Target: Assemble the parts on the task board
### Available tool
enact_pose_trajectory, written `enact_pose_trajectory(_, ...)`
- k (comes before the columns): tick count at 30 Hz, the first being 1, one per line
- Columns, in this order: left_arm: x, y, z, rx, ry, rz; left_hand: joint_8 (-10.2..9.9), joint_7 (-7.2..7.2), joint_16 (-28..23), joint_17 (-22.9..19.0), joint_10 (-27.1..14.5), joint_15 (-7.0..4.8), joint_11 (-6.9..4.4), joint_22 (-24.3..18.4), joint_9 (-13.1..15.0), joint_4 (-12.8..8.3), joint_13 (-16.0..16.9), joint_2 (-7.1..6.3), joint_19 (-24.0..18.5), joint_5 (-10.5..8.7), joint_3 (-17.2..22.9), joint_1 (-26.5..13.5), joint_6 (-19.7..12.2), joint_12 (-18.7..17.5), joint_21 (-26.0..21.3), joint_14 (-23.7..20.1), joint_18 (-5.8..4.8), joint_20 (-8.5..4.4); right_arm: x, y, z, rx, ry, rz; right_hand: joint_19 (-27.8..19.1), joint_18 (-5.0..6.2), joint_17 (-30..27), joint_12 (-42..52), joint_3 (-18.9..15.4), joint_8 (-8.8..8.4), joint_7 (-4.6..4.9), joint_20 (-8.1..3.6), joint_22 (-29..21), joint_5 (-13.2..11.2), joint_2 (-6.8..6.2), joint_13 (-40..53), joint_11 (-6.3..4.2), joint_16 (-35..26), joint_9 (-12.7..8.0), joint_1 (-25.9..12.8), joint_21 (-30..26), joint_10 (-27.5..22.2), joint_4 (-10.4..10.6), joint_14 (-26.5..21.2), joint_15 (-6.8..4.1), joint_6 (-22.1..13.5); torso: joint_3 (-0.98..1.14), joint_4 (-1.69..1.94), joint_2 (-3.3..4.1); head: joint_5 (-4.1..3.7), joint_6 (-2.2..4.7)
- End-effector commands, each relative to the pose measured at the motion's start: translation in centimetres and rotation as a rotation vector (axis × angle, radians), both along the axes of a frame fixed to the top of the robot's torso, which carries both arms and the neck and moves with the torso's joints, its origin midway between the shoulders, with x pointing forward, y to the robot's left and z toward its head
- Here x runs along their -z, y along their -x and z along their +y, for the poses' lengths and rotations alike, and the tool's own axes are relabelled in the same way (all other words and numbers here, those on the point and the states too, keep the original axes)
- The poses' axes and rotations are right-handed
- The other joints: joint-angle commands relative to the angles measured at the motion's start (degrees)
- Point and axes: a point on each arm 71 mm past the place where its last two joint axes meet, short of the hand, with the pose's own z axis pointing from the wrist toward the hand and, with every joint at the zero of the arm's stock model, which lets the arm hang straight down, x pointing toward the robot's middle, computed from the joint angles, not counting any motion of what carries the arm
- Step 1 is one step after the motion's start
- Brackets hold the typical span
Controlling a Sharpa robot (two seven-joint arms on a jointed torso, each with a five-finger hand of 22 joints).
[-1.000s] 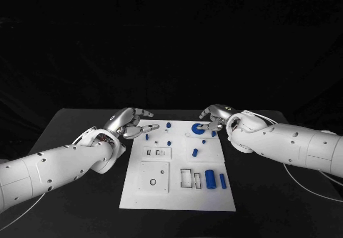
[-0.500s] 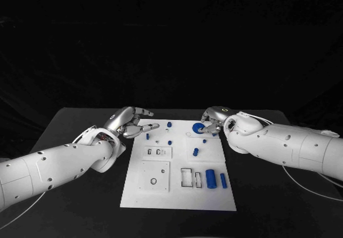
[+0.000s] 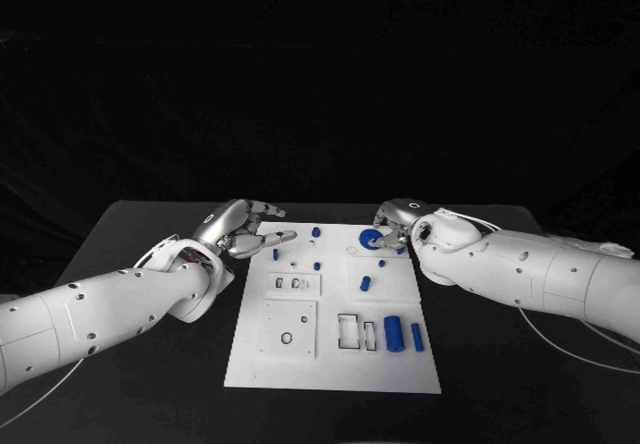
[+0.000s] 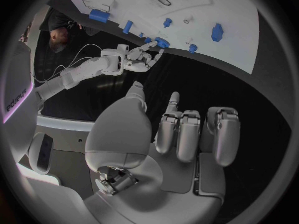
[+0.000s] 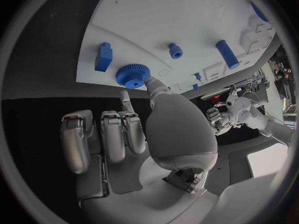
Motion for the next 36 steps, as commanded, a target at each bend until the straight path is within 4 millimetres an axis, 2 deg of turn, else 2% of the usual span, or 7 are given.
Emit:
enact_pose_trajectory(1,-0.09,0.09,-0.19,0.012,0.002,-0.003,-0.40,-0.04,0.15,15.09,5.85,0.23,0.36,15.09,-0.09,0.00,15.10,0.52,6.03,-0.18,0.34,-0.16,0.47,0.15,0.14,5.97,-0.43,0.29,0.19,-0.08,-0.06,0.009,0.028,0.011,6.00,-0.82,15.05,0.38,0.52,-0.42,-0.05,0.35,15.07,0.94,-0.46,15.06,0.41,0.35,-0.08,-0.24,0.26,6.01,-0.06,5.97,0.58,-0.17,-0.03,0.02,0.01,0.12,-0.02)
enact_pose_trajectory(8,-0.12,0.12,-0.13,0.009,0.002,-0.006,-0.47,-0.05,0.15,15.09,5.85,0.22,0.35,15.09,-0.11,-0.01,15.10,0.63,6.03,-0.20,0.30,-0.04,0.50,0.15,0.14,5.97,-0.43,0.34,0.43,-0.17,0.05,0.015,0.044,0.036,6.00,-0.82,15.05,0.38,0.84,-0.54,-0.09,0.39,15.07,2.09,-0.31,15.06,0.38,0.35,-0.08,-0.32,0.26,6.01,-0.16,5.97,0.59,0.34,-0.04,-0.10,-0.02,0.28,-0.07)
enact_pose_trajectory(9,-0.12,0.12,-0.12,0.009,0.002,-0.006,-0.48,-0.05,0.15,15.09,5.85,0.22,0.35,15.09,-0.12,-0.02,15.10,0.66,6.03,-0.20,0.30,0.00,0.52,0.15,0.14,5.97,-0.43,0.35,0.45,-0.18,0.08,0.015,0.045,0.039,6.00,-0.82,15.05,0.38,0.96,-0.62,-0.08,0.40,15.07,2.48,-0.25,15.06,0.39,0.35,-0.12,-0.32,0.26,6.01,-0.23,5.97,0.60,0.44,-0.05,-0.10,-0.03,0.38,0.15)
enact_pose_trajectory(14,-0.12,0.11,-0.14,0.009,0.001,-0.006,-0.53,-0.06,0.15,15.09,5.85,0.21,0.34,15.09,-0.13,-0.03,15.10,0.87,6.03,-0.20,0.31,0.17,0.59,0.15,0.14,5.97,-0.43,0.40,0.49,-0.21,0.17,0.015,0.048,0.043,6.00,-0.82,15.05,0.38,1.50,-0.91,0.03,0.45,15.07,3.94,0.02,15.06,0.48,0.35,-0.28,-0.37,0.26,6.01,-0.53,5.97,0.65,0.94,0.01,0.05,-0.01,0.31,0.26)
enact_pose_trajectory(21,-0.13,0.10,-0.10,0.009,-0.001,-0.008,-0.57,-0.06,0.15,15.09,5.85,0.20,0.33,15.09,-0.15,-0.04,15.10,1.01,6.03,-0.19,0.32,0.28,0.62,0.15,0.14,5.97,-0.43,0.43,0.47,-0.34,0.27,0.009,0.043,0.039,6.00,-0.82,15.05,0.38,2.20,-0.81,-0.18,0.44,15.07,4.51,0.63,15.06,0.33,0.35,-0.33,-0.59,0.26,6.01,-0.77,5.97,0.59,2.37,0.01,-0.03,-0.05,0.39,0.17)
enact_pose_trajectory(29,-0.13,0.10,-0.06,0.009,-0.003,-0.009,-0.61,-0.07,0.15,15.09,5.85,0.20,0.33,15.09,-0.16,-0.05,15.10,1.14,6.03,-0.19,0.32,0.39,0.65,0.15,0.14,5.97,-0.43,0.46,0.49,-0.36,0.42,0.007,0.042,0.041,6.00,-0.82,15.05,0.38,2.36,-0.92,-0.22,0.42,15.07,4.84,0.58,15.06,0.29,0.35,-0.41,-0.59,0.26,6.01,-0.94,5.97,0.56,2.55,0.00,-0.05,-0.01,0.54,0.12)
enact_pose_trajectory(36,-0.14,0.12,-0.10,0.011,-0.006,-0.011,-0.63,-0.08,0.15,15.09,5.85,0.19,0.32,15.09,-0.17,-0.05,15.10,1.22,6.03,-0.19,0.32,0.47,0.68,0.15,0.14,5.97,-0.43,0.49,0.58,-0.37,0.43,0.015,0.046,0.053,6.00,-0.82,15.05,0.38,2.52,-1.70,-0.19,0.38,15.07,4.93,0.27,15.06,0.30,0.35,-0.79,-0.81,0.26,6.01,-1.24,5.97,0.53,1.91,0.02,-0.03,-0.01,0.55,0.06)
